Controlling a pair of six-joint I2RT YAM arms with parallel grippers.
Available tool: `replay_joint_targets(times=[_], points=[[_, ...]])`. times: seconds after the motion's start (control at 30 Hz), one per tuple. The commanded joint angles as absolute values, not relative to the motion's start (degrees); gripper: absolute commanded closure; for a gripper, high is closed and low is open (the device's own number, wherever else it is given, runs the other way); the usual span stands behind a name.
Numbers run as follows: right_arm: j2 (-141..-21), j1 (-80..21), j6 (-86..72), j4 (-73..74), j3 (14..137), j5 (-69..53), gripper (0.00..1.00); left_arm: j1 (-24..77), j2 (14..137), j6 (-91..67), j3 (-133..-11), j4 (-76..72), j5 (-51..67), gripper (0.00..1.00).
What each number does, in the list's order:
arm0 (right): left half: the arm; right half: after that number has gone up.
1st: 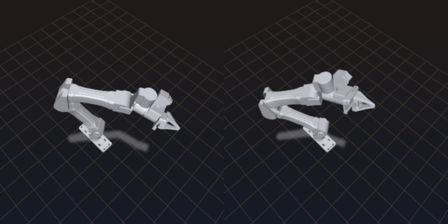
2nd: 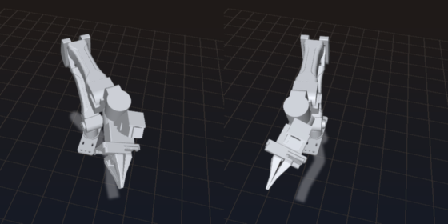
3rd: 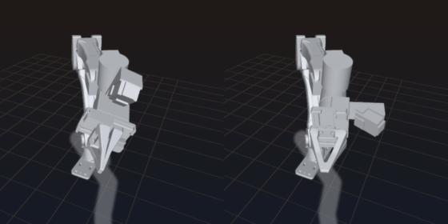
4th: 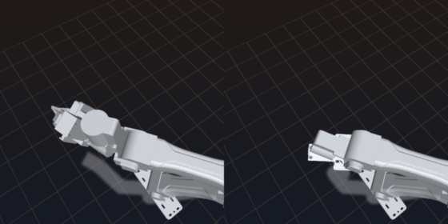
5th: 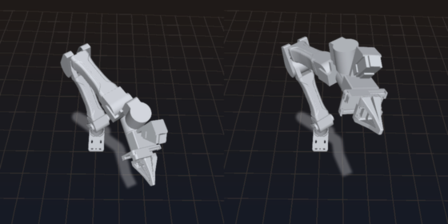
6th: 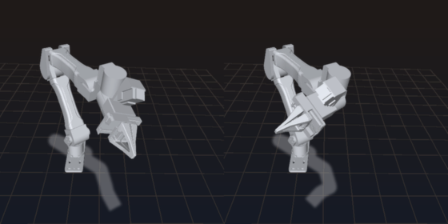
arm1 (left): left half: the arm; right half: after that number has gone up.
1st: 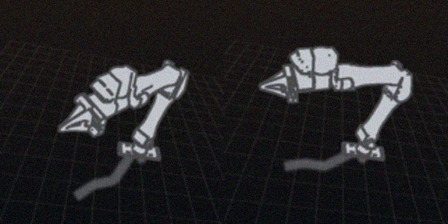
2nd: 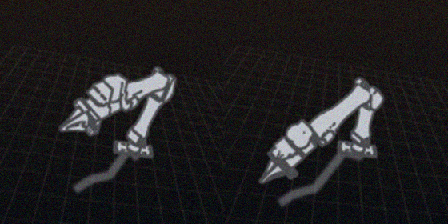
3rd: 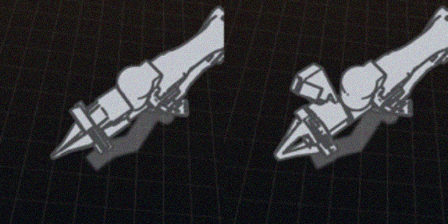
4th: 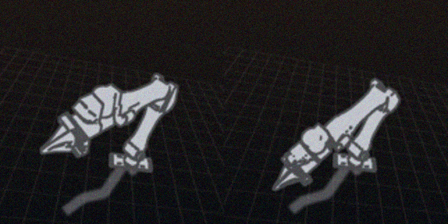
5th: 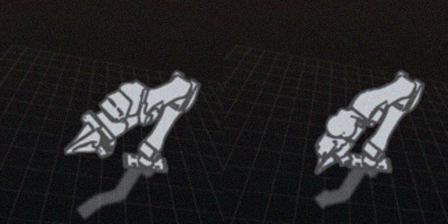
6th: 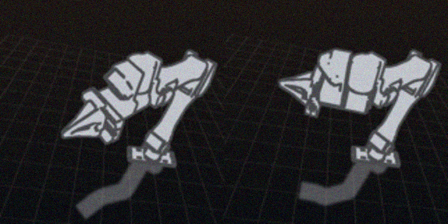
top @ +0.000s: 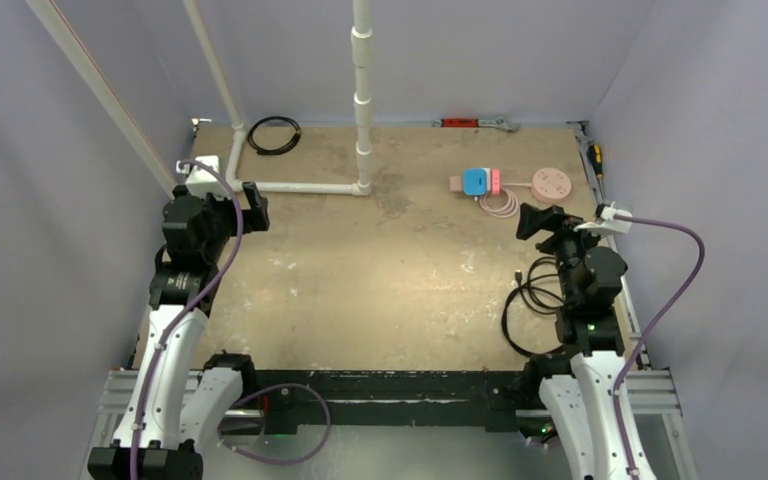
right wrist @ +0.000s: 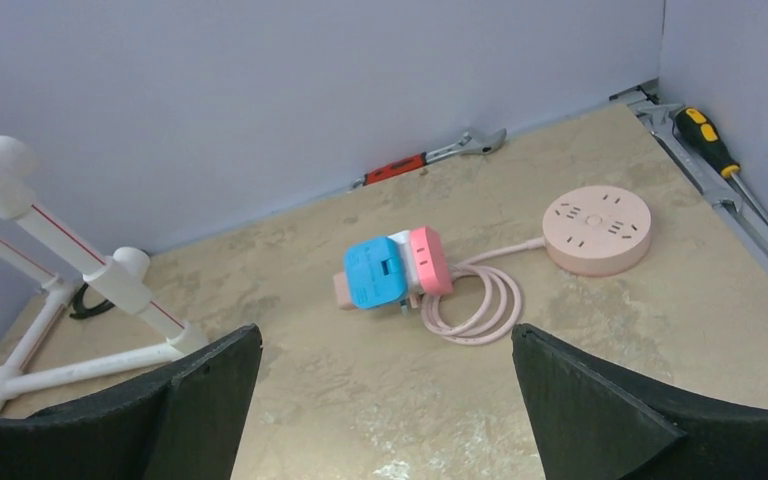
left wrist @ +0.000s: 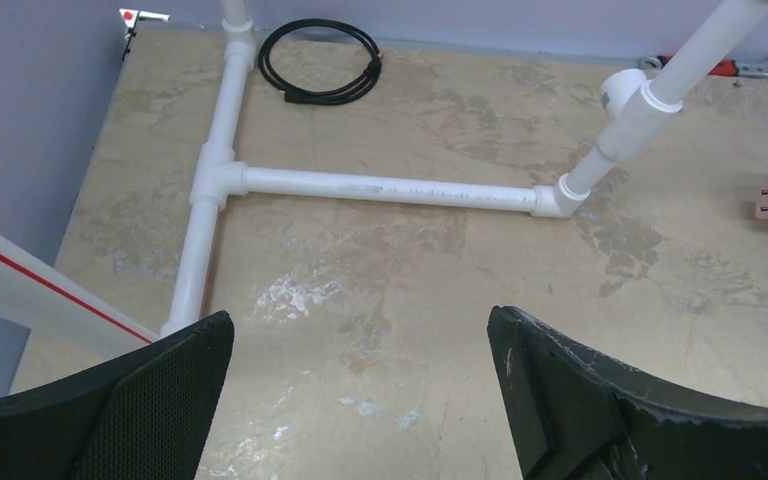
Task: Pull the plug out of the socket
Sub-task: Move the socket to the center of the board.
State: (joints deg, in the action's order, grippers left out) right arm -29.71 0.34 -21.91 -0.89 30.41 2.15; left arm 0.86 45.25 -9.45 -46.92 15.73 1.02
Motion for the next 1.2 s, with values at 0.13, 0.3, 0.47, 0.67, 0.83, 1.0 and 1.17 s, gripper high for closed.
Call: replay_joint_targets(times=[0.13, 0.3, 0.47, 0.67, 0.83, 1.0, 1.17], points=[[-30.95, 0.43, -20.12, -3.86, 31.06, -0.75, 0.01, 0.50, 49.13, -10.85, -48.53, 17.76, -2.81, 0.03], [-32.35, 0.38, -22.23, -0.36, 32.18, 5.39, 0.01, 0.53, 50.07, -10.25, -49.13, 17.12, 3.97, 0.05], [-38.13, 0.41, -23.02, 5.07, 35.63, 5.05, 0.01, 0.72, 52.00, -14.16, -53.43, 12.86, 8.38, 0.08], [-47.22, 0.38, -25.98, 3.64, 37.40, -1.69, 0.01, 5.92, 60.52, -14.90, -65.87, 11.91, 11.24, 0.08], [-52.14, 0.44, -28.29, 0.52, 38.12, -2.17, 0.01, 10.27, 64.66, -13.36, -67.10, 9.65, 11.55, 0.09], [-62.20, 0.41, -29.00, -7.28, 40.92, -6.39, 0.03, 11.30, 64.82, -14.08, -60.52, 6.55, 12.94, 0.10], [-71.91, 0.42, -25.45, -9.02, 46.02, -4.74, 0.04, 12.48, 66.54, -13.41, -59.85, 7.21, 12.86, 0.10]])
